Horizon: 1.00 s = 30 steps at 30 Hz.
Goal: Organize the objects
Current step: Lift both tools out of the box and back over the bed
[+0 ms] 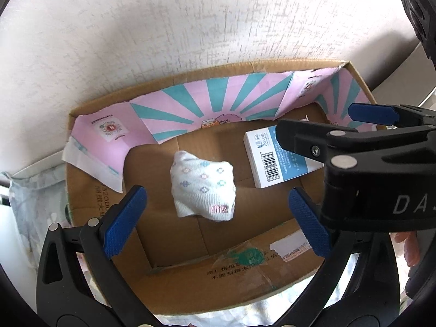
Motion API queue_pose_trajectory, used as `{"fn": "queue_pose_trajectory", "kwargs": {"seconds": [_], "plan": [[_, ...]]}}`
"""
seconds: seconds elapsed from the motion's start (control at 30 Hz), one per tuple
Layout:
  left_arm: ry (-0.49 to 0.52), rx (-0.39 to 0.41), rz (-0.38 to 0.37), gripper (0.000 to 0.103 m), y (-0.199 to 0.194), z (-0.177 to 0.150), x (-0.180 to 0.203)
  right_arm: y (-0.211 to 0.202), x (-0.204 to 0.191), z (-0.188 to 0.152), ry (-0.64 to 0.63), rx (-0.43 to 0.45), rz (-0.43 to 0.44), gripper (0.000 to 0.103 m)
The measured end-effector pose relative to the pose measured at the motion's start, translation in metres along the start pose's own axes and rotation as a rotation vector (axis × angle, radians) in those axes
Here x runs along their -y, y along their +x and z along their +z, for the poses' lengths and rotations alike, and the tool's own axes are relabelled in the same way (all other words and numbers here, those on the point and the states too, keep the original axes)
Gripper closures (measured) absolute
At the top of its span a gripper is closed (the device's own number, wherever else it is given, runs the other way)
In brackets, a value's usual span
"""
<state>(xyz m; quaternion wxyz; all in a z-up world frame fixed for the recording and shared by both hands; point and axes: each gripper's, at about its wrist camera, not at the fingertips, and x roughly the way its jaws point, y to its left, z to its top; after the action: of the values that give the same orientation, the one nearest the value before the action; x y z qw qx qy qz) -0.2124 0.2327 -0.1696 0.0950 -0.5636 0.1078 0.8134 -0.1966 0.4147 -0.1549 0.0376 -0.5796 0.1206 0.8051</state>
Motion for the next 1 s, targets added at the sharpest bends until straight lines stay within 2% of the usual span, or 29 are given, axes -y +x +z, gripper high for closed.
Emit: {"fn": "queue_pose_trajectory", "kwargs": {"seconds": [0.23, 0.43, 0.7, 1.0], "plan": [[0.0, 0.04, 0.023, 0.0, -0.024, -0.008, -0.002, -0.021, -0.004, -0.002, -0.021, 0.057, -0.018, 0.0], [-0.003, 0.089, 0.032, 0.0, -0.04, -0.023, -0.026, -0.046, -0.008, -0.01, -0.001, 0.104, 0.006, 0.0], [-0.021, 0.175, 0.015, 0.0, -0.055, -0.032, -0.027, -0.078, -0.02, -0.028, -0.013, 0.186, -0.016, 0.0], [-0.038, 0.293, 0.047, 0.0, -0.102, -0.055, -0.033, -0.131, -0.033, -0.056, -0.033, 0.321, 0.0, 0.0]]}}
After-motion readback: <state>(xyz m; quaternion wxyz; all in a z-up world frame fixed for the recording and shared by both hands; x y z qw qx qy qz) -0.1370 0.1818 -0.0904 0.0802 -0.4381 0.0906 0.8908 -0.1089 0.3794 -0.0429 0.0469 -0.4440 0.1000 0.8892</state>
